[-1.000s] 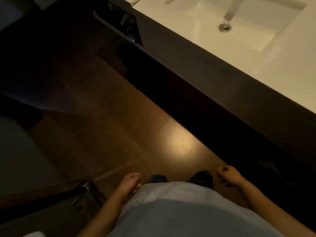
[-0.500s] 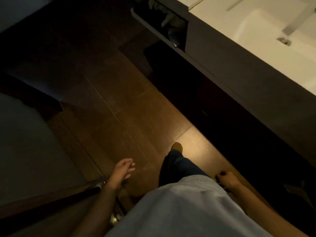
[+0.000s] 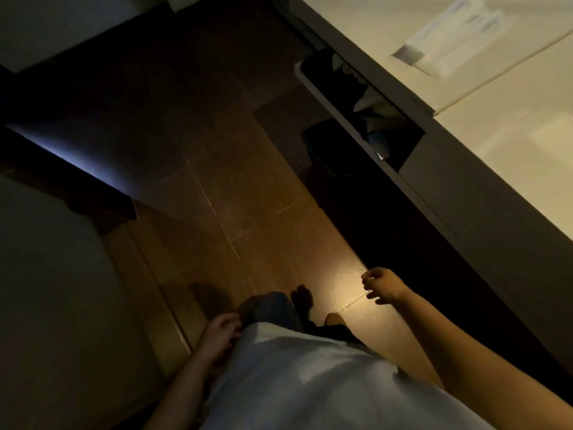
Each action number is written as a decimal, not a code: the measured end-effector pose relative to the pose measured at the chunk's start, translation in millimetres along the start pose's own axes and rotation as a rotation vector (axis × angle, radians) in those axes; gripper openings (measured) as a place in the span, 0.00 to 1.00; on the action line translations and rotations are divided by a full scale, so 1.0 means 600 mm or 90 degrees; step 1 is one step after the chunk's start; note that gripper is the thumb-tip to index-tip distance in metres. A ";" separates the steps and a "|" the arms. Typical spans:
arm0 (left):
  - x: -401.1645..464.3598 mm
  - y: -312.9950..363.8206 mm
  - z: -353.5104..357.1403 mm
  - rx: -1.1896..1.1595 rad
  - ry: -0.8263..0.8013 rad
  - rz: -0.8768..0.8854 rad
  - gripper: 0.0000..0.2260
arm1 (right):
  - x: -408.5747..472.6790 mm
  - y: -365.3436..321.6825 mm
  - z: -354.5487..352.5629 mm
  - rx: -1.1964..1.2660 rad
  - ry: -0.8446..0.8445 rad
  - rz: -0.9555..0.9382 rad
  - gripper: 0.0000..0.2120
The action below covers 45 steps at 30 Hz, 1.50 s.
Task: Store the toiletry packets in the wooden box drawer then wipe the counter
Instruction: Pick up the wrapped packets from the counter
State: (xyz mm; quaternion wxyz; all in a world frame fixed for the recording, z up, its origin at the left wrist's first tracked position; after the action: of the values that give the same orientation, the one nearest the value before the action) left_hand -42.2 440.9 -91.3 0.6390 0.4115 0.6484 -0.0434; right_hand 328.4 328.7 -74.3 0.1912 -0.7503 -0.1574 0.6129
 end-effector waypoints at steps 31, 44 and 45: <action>0.333 0.718 0.152 0.505 -0.263 0.099 0.09 | 0.114 -0.111 -0.142 0.336 0.175 0.164 0.13; 0.231 0.852 0.313 0.833 -0.427 0.286 0.09 | -0.033 -0.349 -0.351 0.220 0.261 -0.047 0.14; 0.206 0.878 0.336 0.853 -0.445 0.336 0.09 | -0.055 -0.370 -0.364 0.198 0.283 -0.061 0.14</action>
State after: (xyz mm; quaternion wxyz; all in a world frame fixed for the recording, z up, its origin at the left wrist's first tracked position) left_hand 447.2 729.3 13.0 0.4114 0.8102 0.1277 -0.3975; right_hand 535.6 487.6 98.8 0.3627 -0.8199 -0.0509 0.4399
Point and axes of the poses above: each hand's wrist, its own x-axis towards the middle knuckle, its own z-axis out of the palm, y = z × x, the point moved 10 cm from there along x, towards the middle knuckle, and after that the axes turned 10 degrees about -y, right-handed, at the moved point
